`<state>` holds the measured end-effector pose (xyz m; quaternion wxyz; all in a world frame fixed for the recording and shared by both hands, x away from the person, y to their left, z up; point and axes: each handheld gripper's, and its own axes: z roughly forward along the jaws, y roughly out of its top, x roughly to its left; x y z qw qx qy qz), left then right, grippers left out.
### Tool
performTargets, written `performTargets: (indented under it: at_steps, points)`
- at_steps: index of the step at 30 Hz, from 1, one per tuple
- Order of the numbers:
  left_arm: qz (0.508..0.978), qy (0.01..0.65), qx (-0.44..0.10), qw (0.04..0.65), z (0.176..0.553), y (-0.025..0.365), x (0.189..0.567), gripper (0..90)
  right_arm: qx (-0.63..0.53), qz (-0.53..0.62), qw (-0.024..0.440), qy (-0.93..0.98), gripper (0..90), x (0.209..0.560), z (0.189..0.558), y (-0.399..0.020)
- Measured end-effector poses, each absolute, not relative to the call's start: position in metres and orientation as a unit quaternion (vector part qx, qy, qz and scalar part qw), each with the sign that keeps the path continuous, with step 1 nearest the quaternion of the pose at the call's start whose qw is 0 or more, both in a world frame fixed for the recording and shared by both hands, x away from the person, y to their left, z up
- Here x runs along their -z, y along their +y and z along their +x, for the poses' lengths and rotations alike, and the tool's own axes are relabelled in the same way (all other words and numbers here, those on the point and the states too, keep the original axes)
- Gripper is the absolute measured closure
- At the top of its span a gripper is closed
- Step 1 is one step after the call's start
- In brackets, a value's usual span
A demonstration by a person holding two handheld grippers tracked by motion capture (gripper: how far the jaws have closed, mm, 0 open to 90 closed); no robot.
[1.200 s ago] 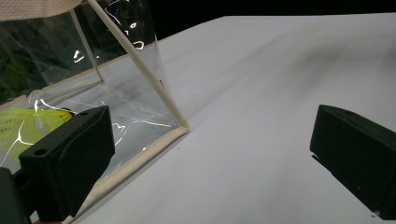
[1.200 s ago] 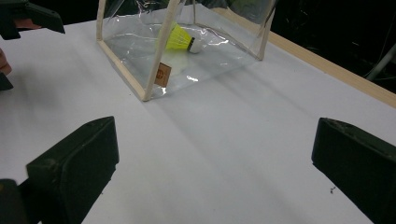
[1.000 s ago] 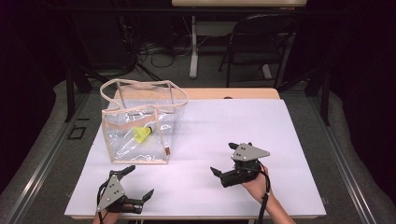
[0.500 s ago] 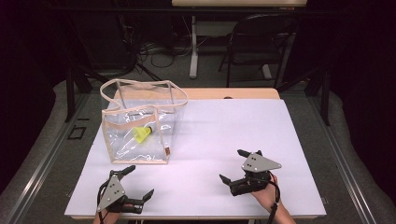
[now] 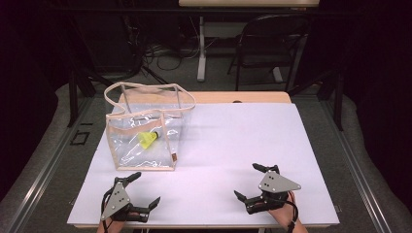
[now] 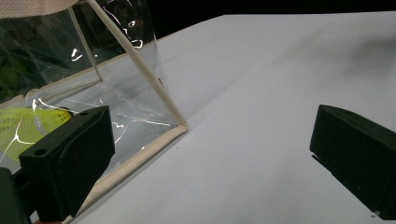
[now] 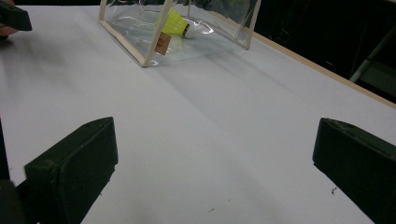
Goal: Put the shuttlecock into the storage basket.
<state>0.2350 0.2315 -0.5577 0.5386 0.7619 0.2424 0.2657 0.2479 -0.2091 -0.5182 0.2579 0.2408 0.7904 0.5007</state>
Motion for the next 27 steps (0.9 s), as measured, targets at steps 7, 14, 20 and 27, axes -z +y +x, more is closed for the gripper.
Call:
performTargets:
  at_steps: [7, 14, 20, 27]
  points:
    - [0.763, 0.242, -0.266, 0.537, 0.235, 0.231, 0.558, 0.0, -0.507, 0.231, 0.270, 0.785, 0.0, 0.526, 0.235, -0.217]
    - [0.765, 0.241, -0.264, 0.536, 0.235, 0.231, 0.558, 0.0, -0.512, 0.233, 0.279, 0.778, 0.0, 0.532, 0.228, -0.224]
    - [0.763, 0.242, -0.264, 0.538, 0.235, 0.231, 0.558, 0.0, -0.514, 0.237, 0.284, 0.774, 0.0, 0.533, 0.225, -0.226]
    - [0.764, 0.240, -0.264, 0.538, 0.235, 0.230, 0.558, 0.0, -0.513, 0.244, 0.282, 0.773, 0.0, 0.533, 0.224, -0.228]
